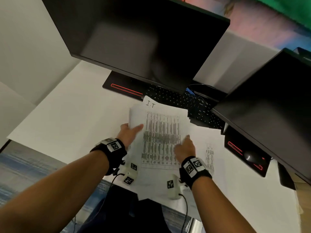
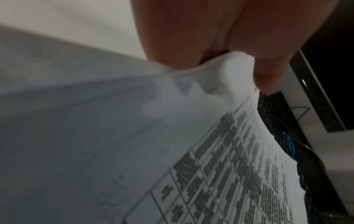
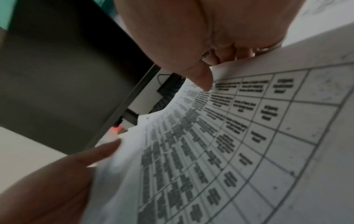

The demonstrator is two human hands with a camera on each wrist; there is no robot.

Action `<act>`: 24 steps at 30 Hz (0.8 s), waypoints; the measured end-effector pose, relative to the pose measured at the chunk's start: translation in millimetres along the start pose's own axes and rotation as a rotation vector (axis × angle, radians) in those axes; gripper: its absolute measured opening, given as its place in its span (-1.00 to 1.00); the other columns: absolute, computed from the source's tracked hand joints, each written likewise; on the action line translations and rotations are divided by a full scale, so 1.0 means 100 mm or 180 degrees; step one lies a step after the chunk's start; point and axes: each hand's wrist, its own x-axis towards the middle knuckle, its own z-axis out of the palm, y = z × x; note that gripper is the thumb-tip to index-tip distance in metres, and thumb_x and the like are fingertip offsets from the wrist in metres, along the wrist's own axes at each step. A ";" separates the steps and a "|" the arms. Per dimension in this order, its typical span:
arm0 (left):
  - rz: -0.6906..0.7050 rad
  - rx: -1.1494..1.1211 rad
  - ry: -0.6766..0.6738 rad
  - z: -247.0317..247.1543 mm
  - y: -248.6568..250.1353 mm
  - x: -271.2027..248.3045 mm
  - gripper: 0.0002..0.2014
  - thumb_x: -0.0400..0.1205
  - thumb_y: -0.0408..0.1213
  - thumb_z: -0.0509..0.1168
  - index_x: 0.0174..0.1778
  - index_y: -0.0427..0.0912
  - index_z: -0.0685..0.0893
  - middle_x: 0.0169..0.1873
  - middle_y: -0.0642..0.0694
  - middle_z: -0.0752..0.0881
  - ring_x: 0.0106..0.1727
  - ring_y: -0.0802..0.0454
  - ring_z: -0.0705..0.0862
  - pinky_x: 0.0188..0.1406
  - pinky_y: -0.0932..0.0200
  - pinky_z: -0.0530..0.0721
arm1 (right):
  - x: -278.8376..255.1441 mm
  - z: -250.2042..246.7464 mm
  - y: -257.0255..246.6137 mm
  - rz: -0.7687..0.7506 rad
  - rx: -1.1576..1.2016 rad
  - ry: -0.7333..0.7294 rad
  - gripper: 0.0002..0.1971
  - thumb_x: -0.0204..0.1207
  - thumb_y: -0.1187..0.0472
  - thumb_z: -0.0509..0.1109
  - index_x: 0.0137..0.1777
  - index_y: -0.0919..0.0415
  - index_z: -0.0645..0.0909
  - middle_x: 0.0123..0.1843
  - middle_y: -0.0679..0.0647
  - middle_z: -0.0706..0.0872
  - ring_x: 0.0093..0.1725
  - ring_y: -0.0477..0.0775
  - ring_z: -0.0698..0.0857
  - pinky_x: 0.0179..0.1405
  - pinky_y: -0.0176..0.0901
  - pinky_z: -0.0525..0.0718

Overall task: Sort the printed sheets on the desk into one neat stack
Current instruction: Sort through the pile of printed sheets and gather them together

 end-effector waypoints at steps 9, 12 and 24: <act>0.1224 0.0510 -0.0027 -0.18 0.35 -0.64 -0.69 0.54 -0.19 0.54 0.10 -0.28 0.74 -0.25 -0.10 0.80 -0.30 -0.01 0.72 -0.29 0.16 0.66 | -0.10 -0.28 0.20 -0.0247 0.1289 0.0041 0.19 0.24 0.01 0.73 0.75 0.09 0.04 0.71 0.04 0.32 0.63 0.10 0.39 0.59 0.09 0.40; 0.1516 0.0164 -0.0250 -0.33 0.65 -0.90 -0.69 0.51 -0.20 0.57 0.10 -0.24 0.76 -0.15 -0.14 0.86 -0.17 -0.08 0.84 -0.15 -0.02 0.82 | -0.24 -0.56 0.02 -0.0363 0.2374 -0.0164 0.21 -0.11 0.02 0.80 0.63 0.01 0.31 0.46 0.02 0.66 0.39 0.10 0.67 0.44 0.24 0.59; 0.3190 0.0314 -0.0452 -0.36 1.12 -1.29 -0.66 0.55 -0.58 0.46 0.03 -0.02 0.74 -0.05 0.28 0.81 0.03 0.30 0.77 0.10 0.12 0.77 | -0.68 -1.00 -0.32 -0.2147 0.2812 0.0470 -0.56 0.40 0.33 0.64 0.26 0.39 0.65 0.05 -0.11 0.84 0.07 -0.15 0.80 0.10 -0.21 0.76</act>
